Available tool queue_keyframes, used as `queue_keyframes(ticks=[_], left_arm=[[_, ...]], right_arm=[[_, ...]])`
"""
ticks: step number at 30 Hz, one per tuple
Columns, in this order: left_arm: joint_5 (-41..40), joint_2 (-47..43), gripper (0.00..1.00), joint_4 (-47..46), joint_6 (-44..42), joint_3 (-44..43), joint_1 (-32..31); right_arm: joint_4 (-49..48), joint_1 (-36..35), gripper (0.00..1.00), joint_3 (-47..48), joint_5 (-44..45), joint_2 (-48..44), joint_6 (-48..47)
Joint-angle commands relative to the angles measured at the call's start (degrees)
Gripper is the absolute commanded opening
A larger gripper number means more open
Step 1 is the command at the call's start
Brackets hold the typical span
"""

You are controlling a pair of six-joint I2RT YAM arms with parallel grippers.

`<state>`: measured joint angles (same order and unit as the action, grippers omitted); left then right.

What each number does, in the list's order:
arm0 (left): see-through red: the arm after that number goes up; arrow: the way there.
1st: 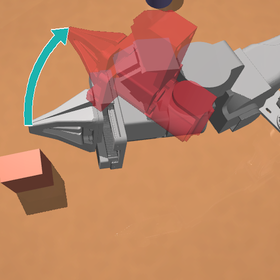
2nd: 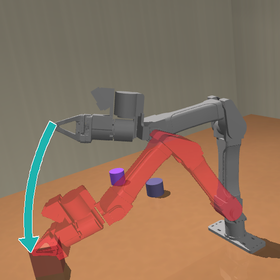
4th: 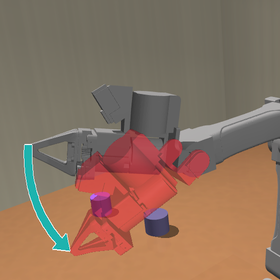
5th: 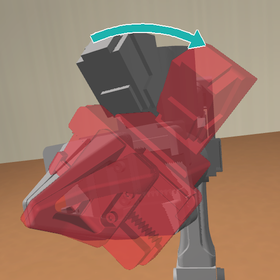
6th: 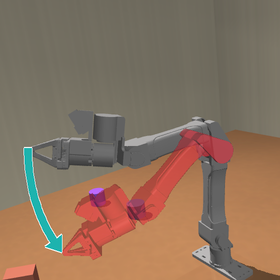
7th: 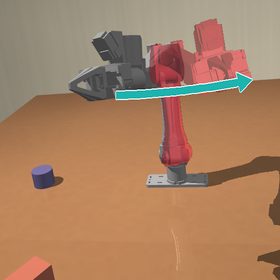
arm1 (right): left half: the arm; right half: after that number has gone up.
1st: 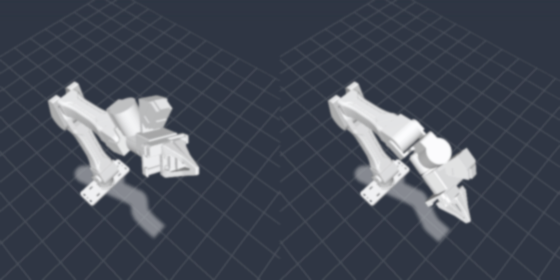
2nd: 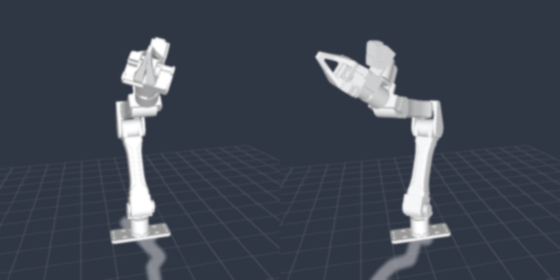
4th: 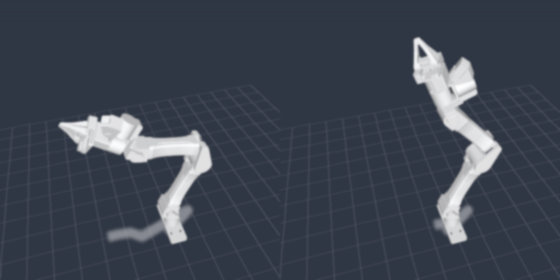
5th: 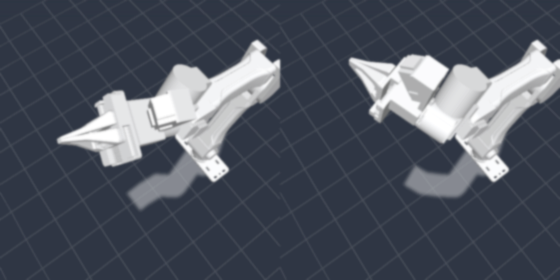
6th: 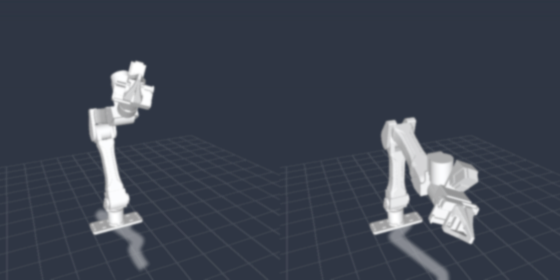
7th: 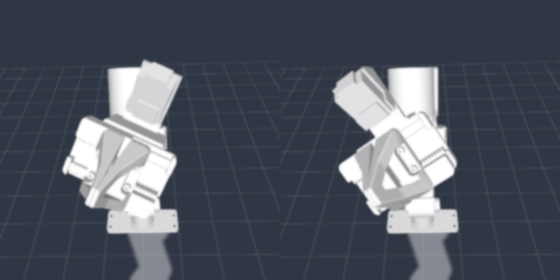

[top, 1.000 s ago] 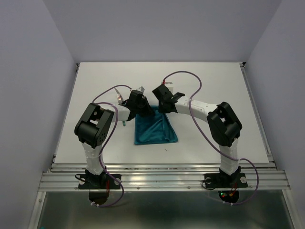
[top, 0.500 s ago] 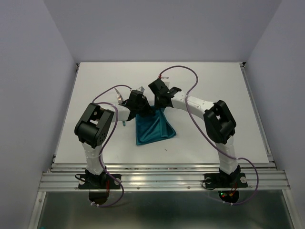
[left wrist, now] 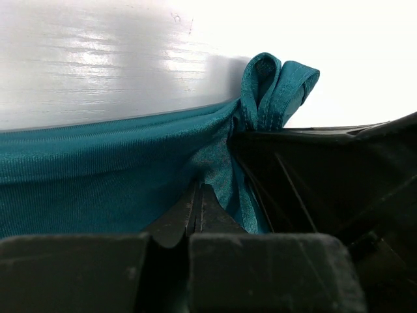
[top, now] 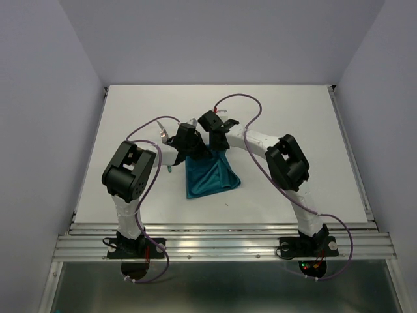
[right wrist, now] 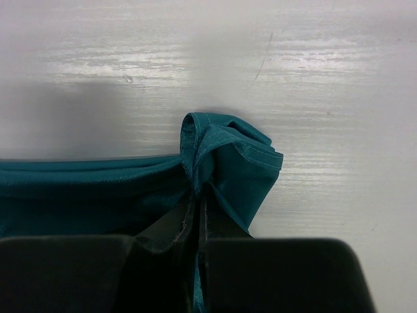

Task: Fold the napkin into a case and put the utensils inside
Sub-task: Fold the 2/3-rectangle-folded napkin at the center of the board.

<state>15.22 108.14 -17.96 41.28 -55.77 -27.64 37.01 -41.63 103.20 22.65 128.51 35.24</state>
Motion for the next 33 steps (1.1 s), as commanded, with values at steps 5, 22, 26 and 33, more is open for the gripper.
queue_keyframes(ticks=[5, 22, 26, 33], left_arm=[[-2.8, -7.1, 0.00, 2.6, -0.8, 1.4, 0.0], [0.8, -17.8, 0.29, -3.5, 4.1, 13.7, -0.7], [1.2, -20.0, 0.30, -7.0, 6.0, 17.6, -2.2], [-2.3, -22.8, 0.30, -10.3, 8.7, 19.9, -6.5]], right_arm=[[1.9, 0.1, 0.01, 1.0, 2.9, 0.8, 1.9], [2.2, 0.1, 0.02, 2.7, 0.4, 3.9, 2.3], [3.0, 0.1, 0.02, 4.6, 0.2, 5.1, 2.3], [8.4, 0.1, 0.01, 12.5, 4.1, 11.5, 3.3]])
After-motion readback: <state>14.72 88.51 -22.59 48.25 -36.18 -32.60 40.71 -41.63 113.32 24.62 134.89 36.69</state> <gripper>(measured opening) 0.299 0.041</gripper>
